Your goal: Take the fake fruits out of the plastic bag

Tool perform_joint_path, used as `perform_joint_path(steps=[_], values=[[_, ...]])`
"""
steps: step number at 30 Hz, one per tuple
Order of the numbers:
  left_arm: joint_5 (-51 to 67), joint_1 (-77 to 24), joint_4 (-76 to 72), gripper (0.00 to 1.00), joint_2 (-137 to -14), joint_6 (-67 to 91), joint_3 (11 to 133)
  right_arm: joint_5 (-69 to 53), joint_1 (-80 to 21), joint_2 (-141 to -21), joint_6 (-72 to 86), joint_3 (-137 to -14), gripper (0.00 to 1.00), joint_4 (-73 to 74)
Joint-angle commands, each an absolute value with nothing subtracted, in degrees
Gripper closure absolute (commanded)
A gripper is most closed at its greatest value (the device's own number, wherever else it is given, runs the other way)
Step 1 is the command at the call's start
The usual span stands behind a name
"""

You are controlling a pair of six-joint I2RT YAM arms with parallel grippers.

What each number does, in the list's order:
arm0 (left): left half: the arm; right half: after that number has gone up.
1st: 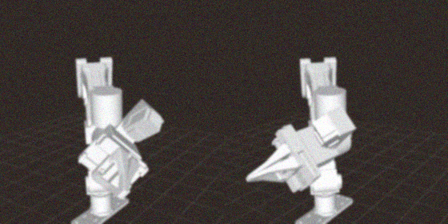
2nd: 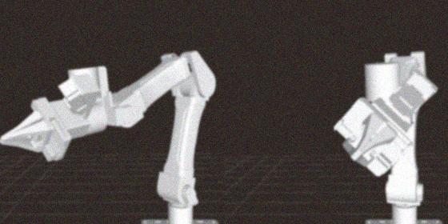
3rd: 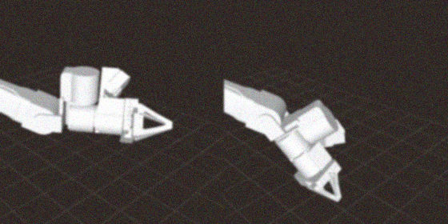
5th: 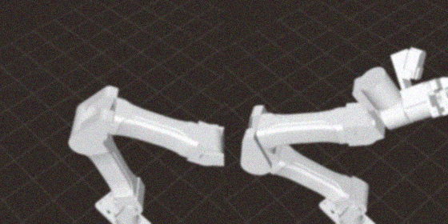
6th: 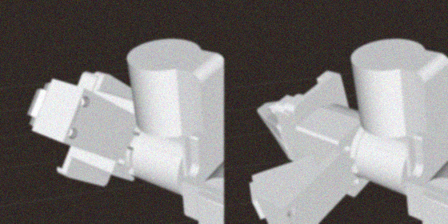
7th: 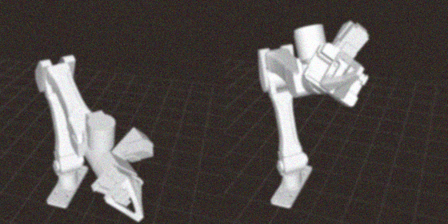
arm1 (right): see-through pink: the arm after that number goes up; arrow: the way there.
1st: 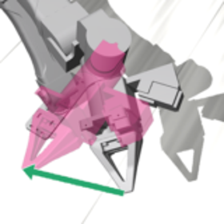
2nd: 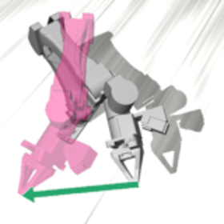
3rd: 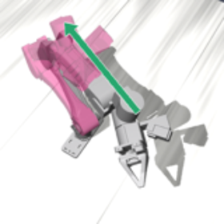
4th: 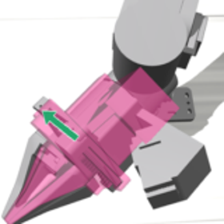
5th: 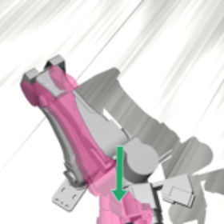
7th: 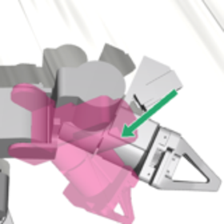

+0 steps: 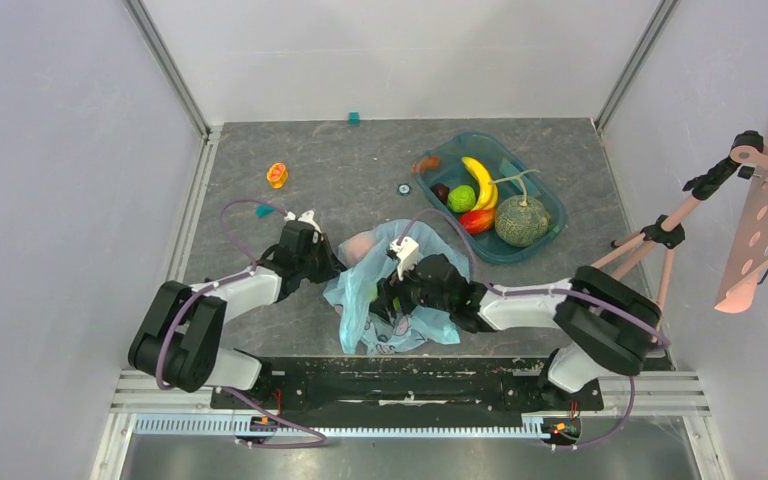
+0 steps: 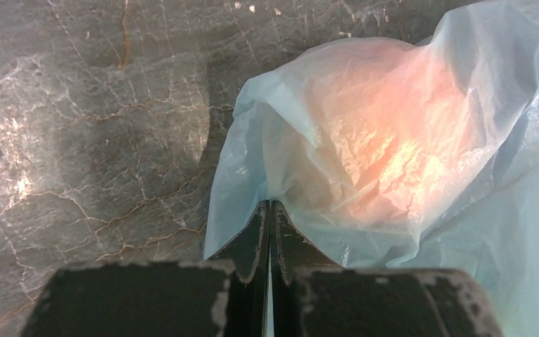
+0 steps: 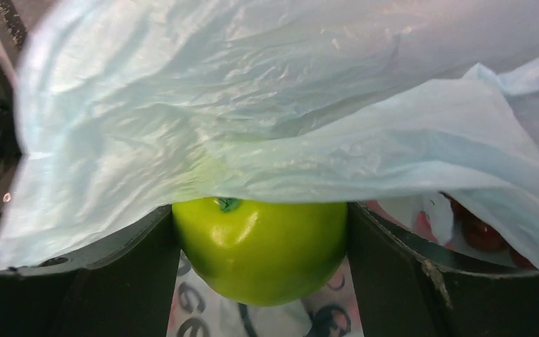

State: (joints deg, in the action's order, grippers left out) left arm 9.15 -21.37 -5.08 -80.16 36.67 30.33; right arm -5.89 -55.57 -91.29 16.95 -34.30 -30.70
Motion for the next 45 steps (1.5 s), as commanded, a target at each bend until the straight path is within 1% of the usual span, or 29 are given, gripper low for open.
perform_joint_path(steps=[1, 10, 13, 18, 22, 26, 29, 37, 40, 45], values=[[8.56, -21.55, -7.95, 0.98, -78.11, 39.31, 29.14, -5.06, -56.51, -83.01, 16.1, -32.21, 0.55, -25.63], [8.13, -21.56, -7.58, 0.98, -75.99, 39.11, 27.64, -1.62, -57.13, -67.47, 14.98, -31.89, 0.55, -13.19], [8.02, -21.61, -7.45, 0.98, -75.55, 38.89, 27.46, -0.36, -57.13, -63.5, 15.1, -34.97, 0.57, -6.58], [6.89, -21.57, -6.88, 0.98, -74.61, 38.4, 27.42, -0.41, -57.14, -60.88, 13.72, -42.52, 0.58, 6.98], [5.53, -21.49, -6.05, 0.98, -73.39, 38.69, 27.42, 5.65, -56.81, -58.79, 13.58, -45.94, 0.58, 12.74], [4.15, -21.42, -5.34, 0.98, -70.9, 39.94, 26.8, 12.14, -54.79, -62.01, 11.16, -52.2, 0.55, 19.31], [3.45, -21.38, -3.56, 0.98, -68.82, 39.9, 26.85, 13.23, -51.34, -65.28, 9.68, -55.88, 0.55, 20.37], [2.28, -21.29, -0.36, 0.98, -63.88, 39.21, 26.29, 9.24, -36.35, -73.74, 6.2, -58.89, 0.57, 14.72], [2.42, -21.28, 0.99, 0.98, -63.0, 39.3, 25.94, 6.58, -31.03, -79.41, 5.56, -61.22, 0.56, 12.49], [0.18, -20.99, 3.5, 0.98, -59.47, 39.88, 25.17, 4.79, -26.12, -88.75, 3.23, -66.59, 0.57, 8.68]])
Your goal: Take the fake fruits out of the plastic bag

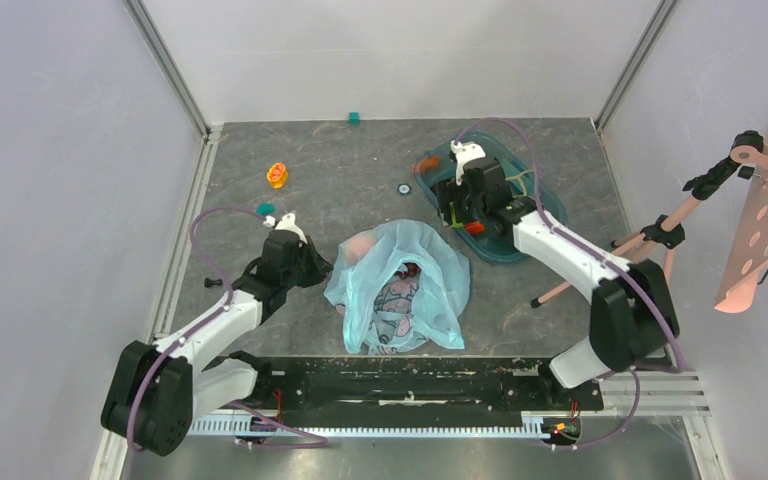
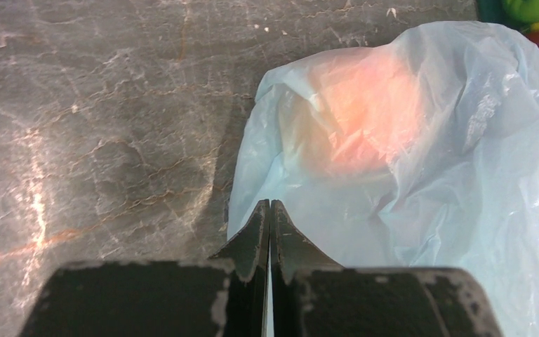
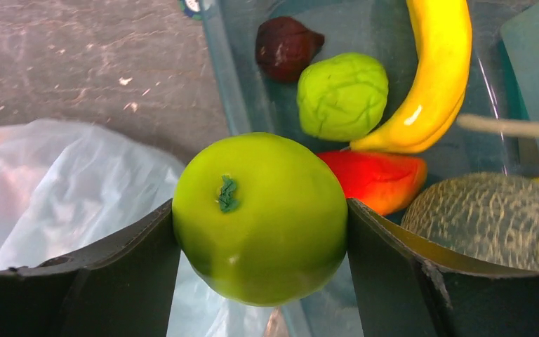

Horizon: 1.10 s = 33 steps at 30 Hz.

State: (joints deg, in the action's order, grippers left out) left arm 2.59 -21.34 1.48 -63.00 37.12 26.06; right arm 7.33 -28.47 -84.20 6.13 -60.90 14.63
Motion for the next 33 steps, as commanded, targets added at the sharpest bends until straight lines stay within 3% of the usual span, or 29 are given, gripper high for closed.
perform_joint_path(steps=[1, 15, 20, 22, 25, 33], values=[[0.18, -20.8, 3.53, 0.97, -58.56, 39.98, 24.8, 4.33, -25.11, -90.29, 3.06, -67.61, 0.57, 7.75], [1.72, -19.65, 4.32, 0.83, -53.01, 40.03, 24.68, -1.47, -19.78, -110.78, 0.53, -85.67, 0.57, 4.75], [-1.33, -19.43, 6.17, 0.7, -53.0, 40.94, 25.84, -0.35, -19.76, -115.26, -1.85, -88.58, 0.56, 5.66], [-2.49, -19.5, 6.79, 0.6, -53.12, 42.07, 26.38, -0.35, -19.73, -115.89, -2.04, -88.18, 0.55, 5.4], [-3.77, -19.41, 7.26, 0.5, -53.6, 42.95, 27.38, 0.79, -19.69, -116.69, -2.27, -88.05, 0.5, 5.32], [-6.26, -19.4, 8.34, 0.43, -55.31, 45.13, 32.05, 0.6, -19.57, -117.16, -2.72, -87.2, 0.25, 5.08]])
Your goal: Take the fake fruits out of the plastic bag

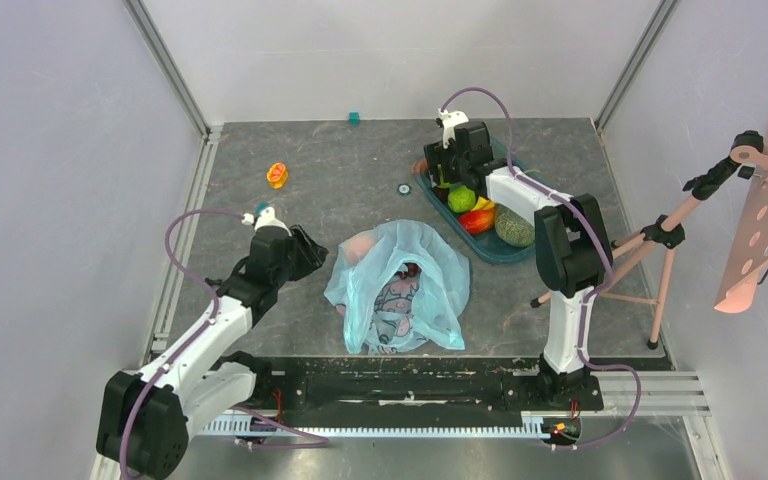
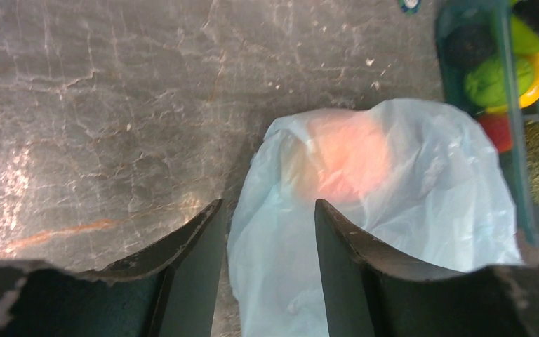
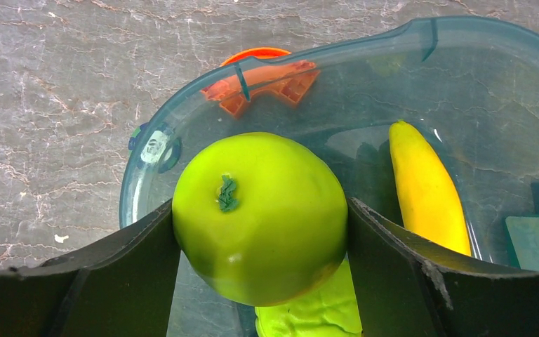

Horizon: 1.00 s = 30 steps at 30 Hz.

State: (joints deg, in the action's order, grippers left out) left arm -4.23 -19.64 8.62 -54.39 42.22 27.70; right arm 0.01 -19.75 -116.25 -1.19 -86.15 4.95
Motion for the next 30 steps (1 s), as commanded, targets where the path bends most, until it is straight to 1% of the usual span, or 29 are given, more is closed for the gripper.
perform_joint_path(steps=[1, 3, 7, 13, 19, 22, 25, 28, 30], values=[[-6.13, -19.4, 8.73, 0.43, -55.8, 44.81, 32.88, 0.76, -19.6, -116.99, -2.81, -87.11, 0.23, 5.12], [-6.02, -19.42, 10.06, 0.42, -57.14, 44.2, 34.82, 1.18, -19.54, -116.64, -2.98, -86.93, 0.18, 4.93], [-4.5, -19.4, 11.38, 0.41, -59.2, 43.2, 37.57, 1.45, -19.17, -117.13, -2.9, -87.33, 0.12, 5.16], [-4.04, -19.4, 11.25, 0.41, -59.59, 43.24, 37.46, 1.05, -18.68, -117.48, -3.12, -87.17, 0.09, 5.63], [-4.29, -19.37, 11.05, 0.4, -61.51, 41.81, 39.47, 1.04, -18.15, -114.84, -3.25, -85.25, 0.07, 5.38], [-4.75, -19.33, 10.97, 0.37, -64.27, 40.92, 42.18, 1.51, -18.18, -110.97, -3.21, -83.56, 0.06, 5.28], [-4.18, -19.31, 10.99, 0.34, -68.73, 40.25, 46.09, 1.56, -18.19, -104.74, -1.69, -78.86, 0.05, 3.96], [-2.71, -19.31, 10.54, 0.34, -74.09, 39.83, 49.55, 0.18, -18.26, -96.9, 1.51, -70.6, 0.05, 1.36], [-1.29, -19.29, 8.9, 0.33, -77.39, 40.04, 50.8, -1.77, -18.74, -90.54, 3.3, -63.01, 0.06, -2.29]])
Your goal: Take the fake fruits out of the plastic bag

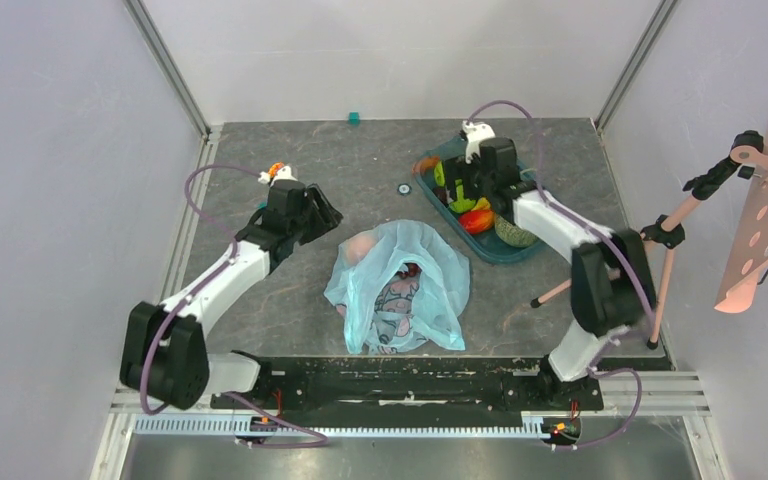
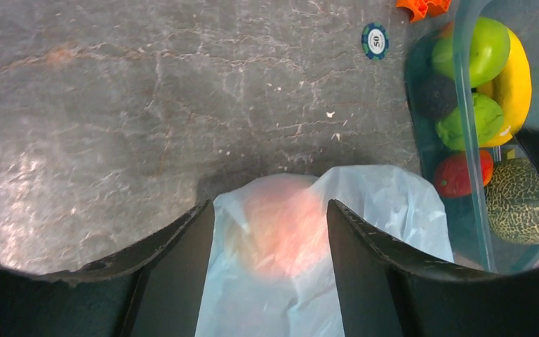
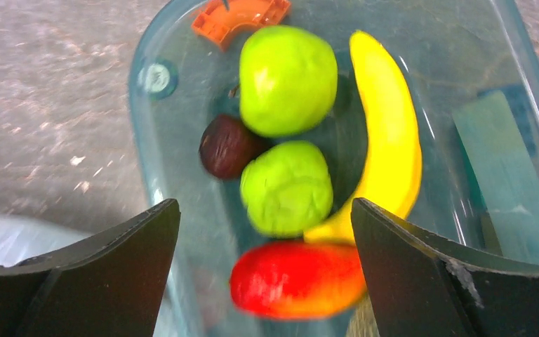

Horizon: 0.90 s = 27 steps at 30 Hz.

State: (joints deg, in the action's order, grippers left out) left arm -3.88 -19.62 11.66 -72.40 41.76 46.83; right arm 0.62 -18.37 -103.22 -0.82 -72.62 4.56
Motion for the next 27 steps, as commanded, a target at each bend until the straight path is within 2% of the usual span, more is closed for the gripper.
perform_joint_path(steps=[1, 8, 13, 20, 24, 27], values=[[-0.35, -19.34, 7.6, 0.33, -79.15, 40.19, 51.17, -1.76, -19.25, -86.94, 4.16, -59.07, 0.06, -3.75], [1.91, -19.43, 5.21, 0.33, -90.99, 40.37, 58.05, -1.21, -28.01, -67.03, 6.79, -42.45, 0.06, -5.35], [2.33, -20.19, 5.93, 0.34, -97.39, 39.92, 62.12, -6.99, -36.56, -55.96, 6.21, -35.38, 0.1, -5.87], [1.06, -23.79, 5.89, 0.36, -100.79, 39.2, 61.81, -22.41, -41.31, -43.25, 9.58, -25.38, 0.27, -13.34], [0.2, -25.81, 5.09, 0.36, -101.16, 39.4, 59.72, -24.65, -44.68, -45.26, 9.08, -22.88, 0.45, -13.89], [0.22, -26.1, 3.67, 0.37, -100.78, 40.44, 57.32, -21.36, -48.91, -48.69, 7.97, -21.79, 0.51, -15.3]])
